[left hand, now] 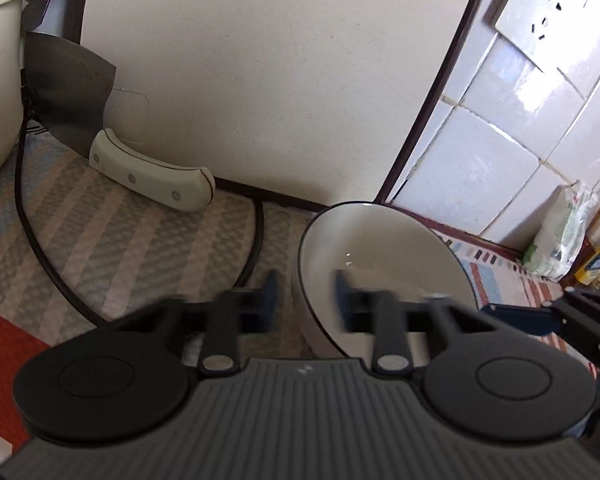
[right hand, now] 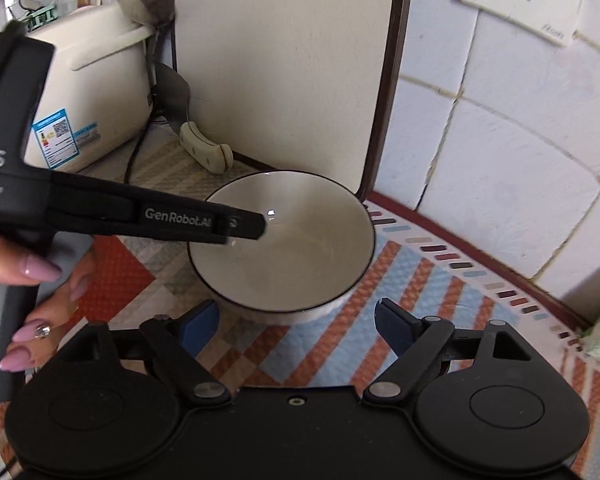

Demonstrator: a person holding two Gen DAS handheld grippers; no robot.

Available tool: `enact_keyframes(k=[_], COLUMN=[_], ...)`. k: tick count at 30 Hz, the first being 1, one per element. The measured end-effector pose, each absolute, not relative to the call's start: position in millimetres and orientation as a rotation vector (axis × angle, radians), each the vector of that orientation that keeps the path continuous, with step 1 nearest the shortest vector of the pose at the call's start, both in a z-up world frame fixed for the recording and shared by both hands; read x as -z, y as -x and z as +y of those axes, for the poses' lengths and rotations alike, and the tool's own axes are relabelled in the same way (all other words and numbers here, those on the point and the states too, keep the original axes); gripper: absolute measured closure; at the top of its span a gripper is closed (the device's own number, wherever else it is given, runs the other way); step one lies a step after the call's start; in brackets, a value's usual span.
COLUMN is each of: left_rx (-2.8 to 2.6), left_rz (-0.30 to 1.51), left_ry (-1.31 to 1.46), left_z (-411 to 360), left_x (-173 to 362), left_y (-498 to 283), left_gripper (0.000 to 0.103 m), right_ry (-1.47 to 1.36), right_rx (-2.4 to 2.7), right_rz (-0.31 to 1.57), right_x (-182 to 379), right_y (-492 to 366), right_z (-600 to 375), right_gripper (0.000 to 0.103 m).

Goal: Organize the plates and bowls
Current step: 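Move the left gripper to the bowl by the rice cooker and grasp, then carry the third bowl with the left gripper and lower it onto the bowl stack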

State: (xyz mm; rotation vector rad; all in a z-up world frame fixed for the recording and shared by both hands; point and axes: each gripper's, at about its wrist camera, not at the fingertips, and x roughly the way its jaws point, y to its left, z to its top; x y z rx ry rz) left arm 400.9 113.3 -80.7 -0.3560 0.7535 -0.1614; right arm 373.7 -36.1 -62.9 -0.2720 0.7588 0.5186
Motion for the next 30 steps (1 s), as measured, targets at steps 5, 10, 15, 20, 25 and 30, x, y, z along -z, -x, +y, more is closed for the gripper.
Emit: enact_keyframes(k=[5, 10, 15, 20, 25, 30], left_rx=[0.166, 0.179, 0.174, 0.192, 0.206, 0.234], left_rz=[0.774, 0.840, 0.815, 0.829, 0.839, 0.828], left_ry=[0.403, 0.453, 0.417, 0.427, 0.404, 0.381], left_z=[118.1, 119.6, 113.9, 116.7, 114.7, 107.5], left_x=[83.2, 96.4, 95.2, 89.0, 70.7, 45.2], left_y=[-405.0, -415.8, -407.6, -397.2, -379.1, -353.0], left_gripper=[0.090, 0.090, 0.091, 0.091, 0.091, 0.090], right_ry=[0.330, 0.334, 0.329, 0.317, 0.310, 0.294], right_rx=[-0.534, -0.544, -0.544, -0.564, -0.563, -0.558], right_rz=[0.815, 0.818, 0.822, 0.808, 0.776, 0.740], right_x=[71.6, 76.2, 80.2, 76.3, 63.7, 44.9], right_y=[-384.4, -390.9, -393.2, -382.6, -359.6, -330.0], right_z=[-19.9, -11.5, -9.7, -14.2, -18.1, -27.9], right_gripper=[0.012, 0.009, 0.008, 0.008, 0.008, 0.007])
